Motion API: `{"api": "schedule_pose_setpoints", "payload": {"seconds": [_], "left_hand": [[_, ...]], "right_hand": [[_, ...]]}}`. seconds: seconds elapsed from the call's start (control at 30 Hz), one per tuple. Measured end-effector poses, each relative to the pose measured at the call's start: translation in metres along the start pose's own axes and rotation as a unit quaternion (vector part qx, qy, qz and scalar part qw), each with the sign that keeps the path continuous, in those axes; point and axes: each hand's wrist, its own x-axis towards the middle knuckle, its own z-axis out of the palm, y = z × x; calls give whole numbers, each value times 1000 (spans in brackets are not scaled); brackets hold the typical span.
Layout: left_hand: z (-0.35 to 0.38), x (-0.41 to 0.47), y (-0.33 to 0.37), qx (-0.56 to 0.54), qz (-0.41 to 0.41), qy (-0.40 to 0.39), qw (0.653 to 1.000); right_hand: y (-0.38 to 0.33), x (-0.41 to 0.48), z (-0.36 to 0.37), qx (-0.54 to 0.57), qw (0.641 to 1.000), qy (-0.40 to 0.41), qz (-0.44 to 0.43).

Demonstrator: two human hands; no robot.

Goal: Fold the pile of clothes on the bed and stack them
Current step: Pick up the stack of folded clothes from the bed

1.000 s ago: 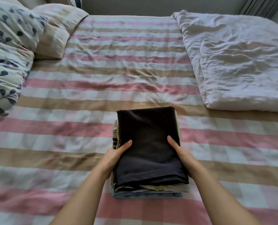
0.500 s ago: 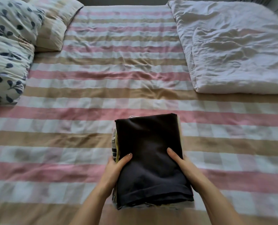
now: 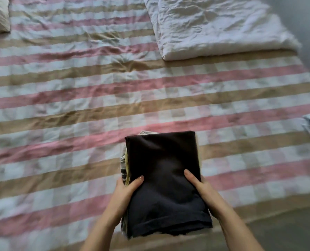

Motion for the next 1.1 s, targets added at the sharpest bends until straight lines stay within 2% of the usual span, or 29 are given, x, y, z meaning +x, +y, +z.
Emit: {"api": "schedule_pose_setpoints", "payload": {"seconds": [0.23,0.43,0.83,1.1], "left_hand": [[69,-48,6,54,20,-32,998],[169,-77,13,87,60,-48,993],[400,-107,-25,29,50,-75,995],[471,-95,-31,6,39,-92,995]], "right_hand": [[23,-58,-74,47,998,26,-15],[30,-92,-172,91,994,42,-36],[43,-125,-403,65,994,60,-62],[46,-109,-474,34,996,67,-43]]}}
